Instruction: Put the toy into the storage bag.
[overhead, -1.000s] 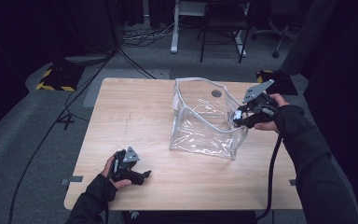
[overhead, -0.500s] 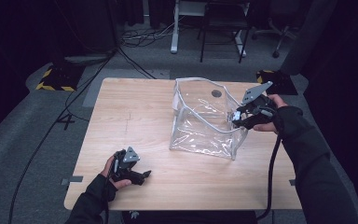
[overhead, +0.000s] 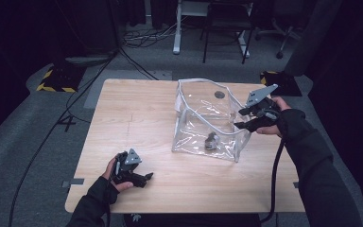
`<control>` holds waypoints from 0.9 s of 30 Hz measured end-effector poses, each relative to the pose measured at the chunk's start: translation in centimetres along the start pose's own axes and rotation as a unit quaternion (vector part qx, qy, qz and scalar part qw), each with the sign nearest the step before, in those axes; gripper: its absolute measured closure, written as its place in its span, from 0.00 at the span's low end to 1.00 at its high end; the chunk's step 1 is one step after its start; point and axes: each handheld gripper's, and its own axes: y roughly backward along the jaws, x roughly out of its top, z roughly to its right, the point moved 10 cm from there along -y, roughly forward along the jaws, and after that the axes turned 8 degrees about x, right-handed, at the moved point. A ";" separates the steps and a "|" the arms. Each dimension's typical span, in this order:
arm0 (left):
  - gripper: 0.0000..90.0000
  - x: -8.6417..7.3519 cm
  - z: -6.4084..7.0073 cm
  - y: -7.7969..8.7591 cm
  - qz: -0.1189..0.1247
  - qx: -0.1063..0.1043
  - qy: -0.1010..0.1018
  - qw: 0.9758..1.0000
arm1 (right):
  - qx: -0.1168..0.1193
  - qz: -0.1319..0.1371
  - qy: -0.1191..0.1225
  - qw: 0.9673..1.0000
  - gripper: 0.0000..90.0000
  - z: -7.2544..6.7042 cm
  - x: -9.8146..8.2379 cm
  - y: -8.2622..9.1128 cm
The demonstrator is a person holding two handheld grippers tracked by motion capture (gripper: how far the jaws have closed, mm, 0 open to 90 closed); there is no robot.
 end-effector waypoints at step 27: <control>0.12 0.0 0.0 0.0 0.001 0.000 0.002 1.000 | -0.007 0.061 -0.013 0.998 0.49 -0.2 1.0 0.4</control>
